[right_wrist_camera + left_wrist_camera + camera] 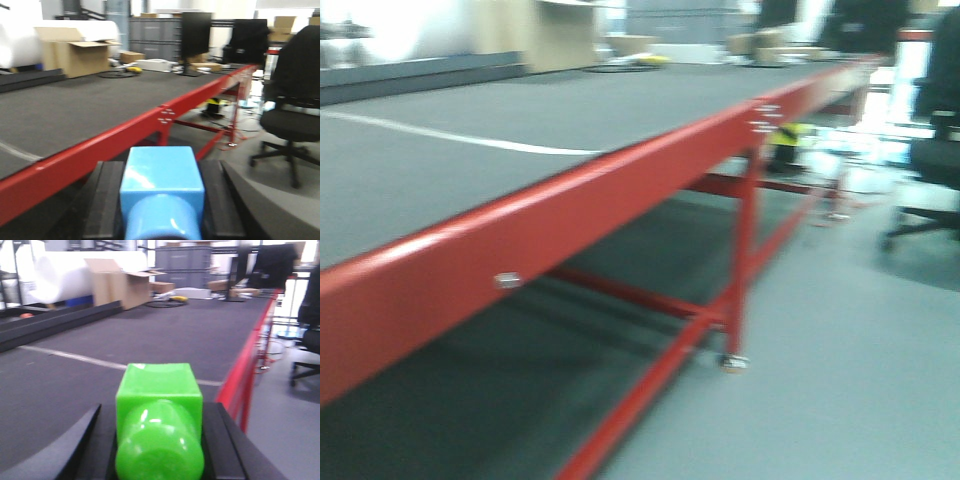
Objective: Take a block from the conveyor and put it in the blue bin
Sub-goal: 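Drive the base away from the conveyor toward the blue bin rack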
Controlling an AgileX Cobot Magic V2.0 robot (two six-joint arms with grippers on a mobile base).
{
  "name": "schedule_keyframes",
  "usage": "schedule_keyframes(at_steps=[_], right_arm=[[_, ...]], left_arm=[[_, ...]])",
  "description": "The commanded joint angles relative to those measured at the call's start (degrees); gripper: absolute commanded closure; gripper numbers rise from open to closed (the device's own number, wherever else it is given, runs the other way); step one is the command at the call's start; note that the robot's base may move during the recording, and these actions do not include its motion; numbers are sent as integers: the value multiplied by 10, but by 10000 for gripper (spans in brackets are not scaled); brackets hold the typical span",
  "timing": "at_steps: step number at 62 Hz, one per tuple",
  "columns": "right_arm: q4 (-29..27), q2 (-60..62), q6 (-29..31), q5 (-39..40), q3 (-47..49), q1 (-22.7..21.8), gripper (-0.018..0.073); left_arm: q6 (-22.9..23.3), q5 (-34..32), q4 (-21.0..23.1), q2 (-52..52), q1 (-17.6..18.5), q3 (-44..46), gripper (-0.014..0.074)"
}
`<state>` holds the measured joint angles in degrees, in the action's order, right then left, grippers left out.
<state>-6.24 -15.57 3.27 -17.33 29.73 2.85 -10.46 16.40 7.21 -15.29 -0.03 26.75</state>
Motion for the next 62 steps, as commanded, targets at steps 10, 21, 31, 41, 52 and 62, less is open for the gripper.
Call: schedule_keyframes(at_steps=[10,21,31,41,52,62], right_arm=[[4,2,2,11,5,-3,721],[4,2,2,11,5,-3,721],[4,2,2,11,5,-3,721],[4,2,2,11,5,-3,721],[4,2,2,11,5,-3,721],[4,2,2,11,5,-3,721]], left_arm=[[1,-11,-1,4,3,5,708],[1,-11,-1,4,3,5,708],[1,-11,-1,4,3,5,708],[1,-11,-1,4,3,5,708],[1,-11,-1,4,3,5,708],[1,-11,-1,4,3,5,708]])
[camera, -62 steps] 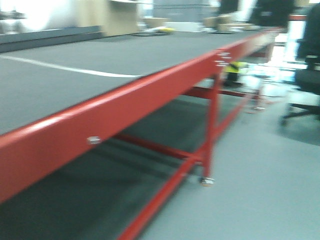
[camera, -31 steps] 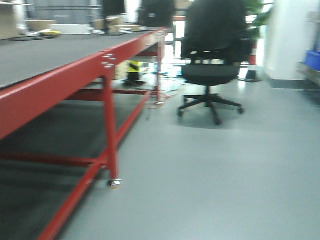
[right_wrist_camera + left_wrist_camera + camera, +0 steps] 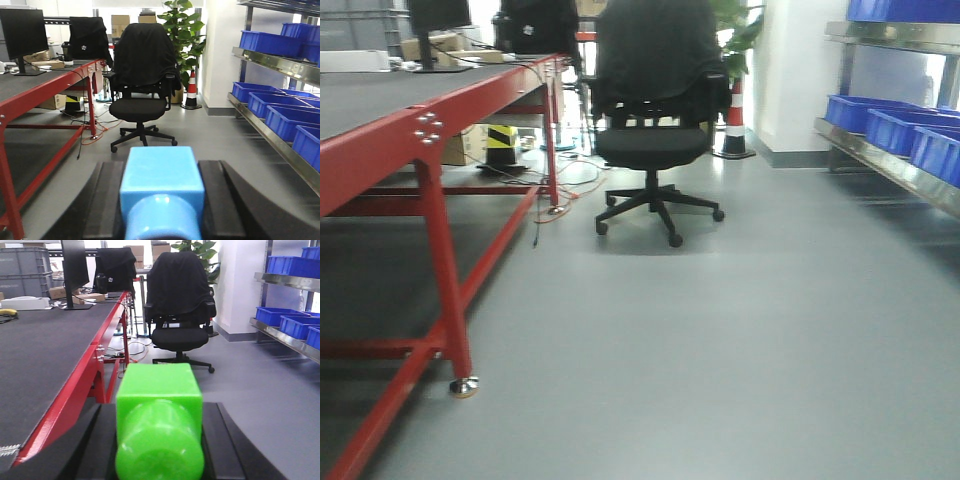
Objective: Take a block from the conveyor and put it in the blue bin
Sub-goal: 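Drive the base away from the conveyor toward the blue bin rack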
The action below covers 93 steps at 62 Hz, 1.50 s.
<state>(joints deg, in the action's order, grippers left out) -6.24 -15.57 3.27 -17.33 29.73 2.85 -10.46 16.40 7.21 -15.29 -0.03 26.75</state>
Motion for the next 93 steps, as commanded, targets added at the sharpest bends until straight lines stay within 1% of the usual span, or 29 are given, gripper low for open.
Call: schedule_keyframes(at_steps=[1,93], right_arm=[[4,2,2,11,5,-3,721],[4,2,2,11,5,-3,721]], left_arm=[[1,-11,-1,4,3,5,708],[1,-11,-1,4,3,5,708]])
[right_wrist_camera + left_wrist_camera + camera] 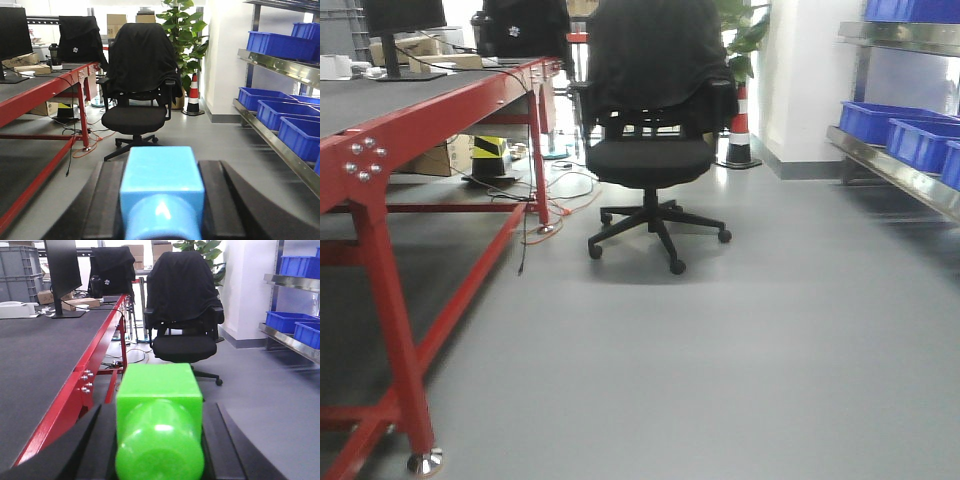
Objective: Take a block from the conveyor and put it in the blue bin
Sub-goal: 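Drive the base away from the conveyor toward the blue bin rack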
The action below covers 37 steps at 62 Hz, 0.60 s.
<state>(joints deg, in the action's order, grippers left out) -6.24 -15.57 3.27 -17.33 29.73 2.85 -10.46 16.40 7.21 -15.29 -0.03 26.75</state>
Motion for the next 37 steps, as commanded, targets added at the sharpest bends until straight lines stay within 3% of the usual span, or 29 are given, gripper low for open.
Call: schedule_keyframes(at_steps=[1,37], right_arm=[[4,2,2,11,5,-3,721],[4,2,2,12,5,-3,721]], left_arm=[[1,-11,-1,4,3,5,708],[1,-11,-1,4,3,5,708]])
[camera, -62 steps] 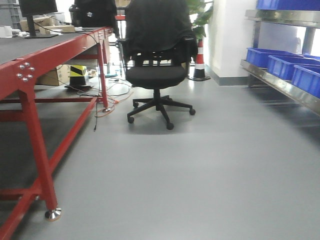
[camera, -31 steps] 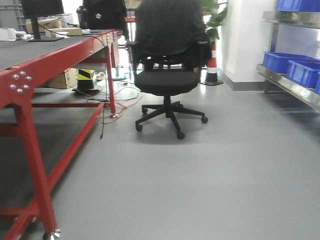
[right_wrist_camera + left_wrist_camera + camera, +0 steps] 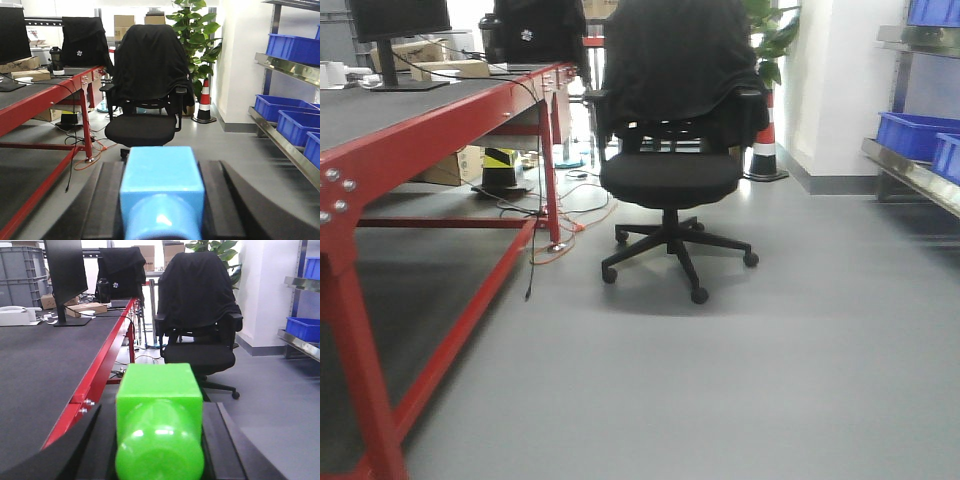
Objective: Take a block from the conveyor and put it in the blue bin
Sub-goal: 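Drive the base away from the conveyor toward the blue bin rack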
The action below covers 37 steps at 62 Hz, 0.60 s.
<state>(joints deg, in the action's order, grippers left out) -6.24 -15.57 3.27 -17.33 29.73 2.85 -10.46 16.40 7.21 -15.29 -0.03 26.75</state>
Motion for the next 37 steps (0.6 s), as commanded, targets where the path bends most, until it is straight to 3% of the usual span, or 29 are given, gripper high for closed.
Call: schedule_keyframes(at_steps=[1,37], right_arm=[[4,2,2,12,5,-3,721],[4,2,2,12,5,-3,721]], left_arm=[[1,-11,-1,4,3,5,708],[1,-11,-1,4,3,5,708]])
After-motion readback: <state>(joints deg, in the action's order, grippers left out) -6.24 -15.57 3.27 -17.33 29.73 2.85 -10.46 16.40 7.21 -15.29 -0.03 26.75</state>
